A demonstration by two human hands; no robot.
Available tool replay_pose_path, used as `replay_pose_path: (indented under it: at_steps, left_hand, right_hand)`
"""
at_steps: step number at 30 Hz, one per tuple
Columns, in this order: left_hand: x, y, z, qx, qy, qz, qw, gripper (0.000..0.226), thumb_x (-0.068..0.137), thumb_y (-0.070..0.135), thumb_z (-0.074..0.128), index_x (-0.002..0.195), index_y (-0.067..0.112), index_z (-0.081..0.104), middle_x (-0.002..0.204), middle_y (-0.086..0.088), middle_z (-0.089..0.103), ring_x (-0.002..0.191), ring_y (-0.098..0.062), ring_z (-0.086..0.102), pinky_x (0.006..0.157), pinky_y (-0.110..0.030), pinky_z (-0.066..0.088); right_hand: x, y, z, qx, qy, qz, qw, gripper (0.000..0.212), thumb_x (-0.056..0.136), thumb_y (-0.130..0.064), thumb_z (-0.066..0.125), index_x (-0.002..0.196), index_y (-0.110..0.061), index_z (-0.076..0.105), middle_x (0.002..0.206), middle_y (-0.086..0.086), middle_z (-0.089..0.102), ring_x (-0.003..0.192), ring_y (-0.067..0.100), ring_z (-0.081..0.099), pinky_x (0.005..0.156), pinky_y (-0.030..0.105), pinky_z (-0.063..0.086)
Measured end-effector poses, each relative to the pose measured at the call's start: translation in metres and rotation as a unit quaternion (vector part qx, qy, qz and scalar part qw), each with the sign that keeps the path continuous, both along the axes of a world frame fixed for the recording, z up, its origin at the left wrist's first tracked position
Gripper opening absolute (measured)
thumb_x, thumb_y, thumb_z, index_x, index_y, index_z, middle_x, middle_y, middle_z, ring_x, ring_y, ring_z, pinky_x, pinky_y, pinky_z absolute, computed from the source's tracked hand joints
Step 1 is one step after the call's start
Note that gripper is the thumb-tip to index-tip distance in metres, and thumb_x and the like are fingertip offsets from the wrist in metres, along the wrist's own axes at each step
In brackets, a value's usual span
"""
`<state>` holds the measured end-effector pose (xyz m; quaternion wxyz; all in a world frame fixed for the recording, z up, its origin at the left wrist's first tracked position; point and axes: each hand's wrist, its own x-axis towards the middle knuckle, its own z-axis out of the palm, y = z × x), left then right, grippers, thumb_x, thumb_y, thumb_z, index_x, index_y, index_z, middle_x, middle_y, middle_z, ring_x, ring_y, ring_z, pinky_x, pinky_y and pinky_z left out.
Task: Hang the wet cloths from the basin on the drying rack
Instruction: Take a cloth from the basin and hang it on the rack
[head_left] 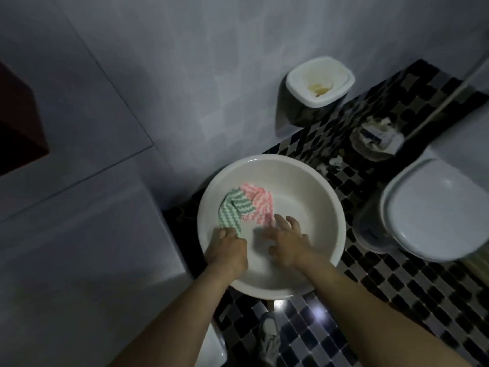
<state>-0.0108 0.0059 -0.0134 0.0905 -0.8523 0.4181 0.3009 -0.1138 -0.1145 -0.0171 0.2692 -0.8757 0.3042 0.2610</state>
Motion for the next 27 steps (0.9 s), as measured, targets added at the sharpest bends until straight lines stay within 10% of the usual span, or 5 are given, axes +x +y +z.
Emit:
replay_pose_path:
  at_steps: [10,15,18,22,27]
  left_hand:
    - [0.011,-0.031,-0.04,0.086,-0.061,-0.028,0.994,0.05,0.092,0.021,0.048,0.14,0.01,0.043,0.152,-0.008,0.026,0.139,-0.031,0.018,0.11,-0.041,0.029]
    - [0.016,-0.028,-0.036,-0.112,-0.025,0.096,0.989,0.026,0.09,0.016,0.053,0.11,0.009,0.067,0.117,-0.011,0.063,0.113,-0.029,0.055,0.093,-0.032,0.046]
    - [0.023,-0.028,-0.023,-0.325,0.076,0.308,0.891,0.014,0.082,0.002,0.063,0.076,0.008,0.074,0.079,-0.012,0.072,0.078,-0.028,0.067,0.067,-0.03,0.049]
    - [0.026,-0.026,0.018,-0.448,0.259,0.502,0.693,0.026,0.087,-0.01,0.055,0.082,0.013,0.067,0.081,-0.002,0.067,0.079,-0.016,0.061,0.073,-0.026,0.049]
    - [0.029,-0.006,0.066,-0.485,0.278,0.453,0.695,0.021,0.09,0.01,0.061,0.074,0.019,0.072,0.081,-0.006,0.072,0.073,-0.016,0.065,0.072,-0.028,0.052]
  right_hand:
    - [0.027,-0.009,-0.042,0.003,0.037,0.036,0.999,0.064,0.091,-0.014,0.05,0.15,-0.025,0.025,0.162,-0.002,-0.011,0.148,0.029,-0.014,0.113,0.056,0.017]
    - [0.031,-0.011,-0.055,-0.056,-0.108,-0.083,0.989,0.043,0.085,-0.015,0.062,0.127,-0.014,0.058,0.136,0.008,0.055,0.129,0.025,0.047,0.096,0.036,0.044]
    - [0.037,-0.014,-0.037,0.089,-0.232,-0.359,0.9,0.011,0.079,-0.009,0.066,0.08,-0.012,0.077,0.086,0.011,0.074,0.081,0.023,0.067,0.078,0.031,0.052]
    - [0.03,-0.022,0.02,0.4,-0.307,-0.569,0.649,0.028,0.082,0.014,0.048,0.075,-0.005,0.068,0.07,0.011,0.063,0.058,0.022,0.053,0.048,0.023,0.045]
    - [0.01,-0.015,0.084,0.462,-0.28,-0.596,0.594,0.025,0.09,0.005,0.037,0.088,0.0,0.061,0.068,0.013,0.057,0.051,0.023,0.057,0.045,0.027,0.049]
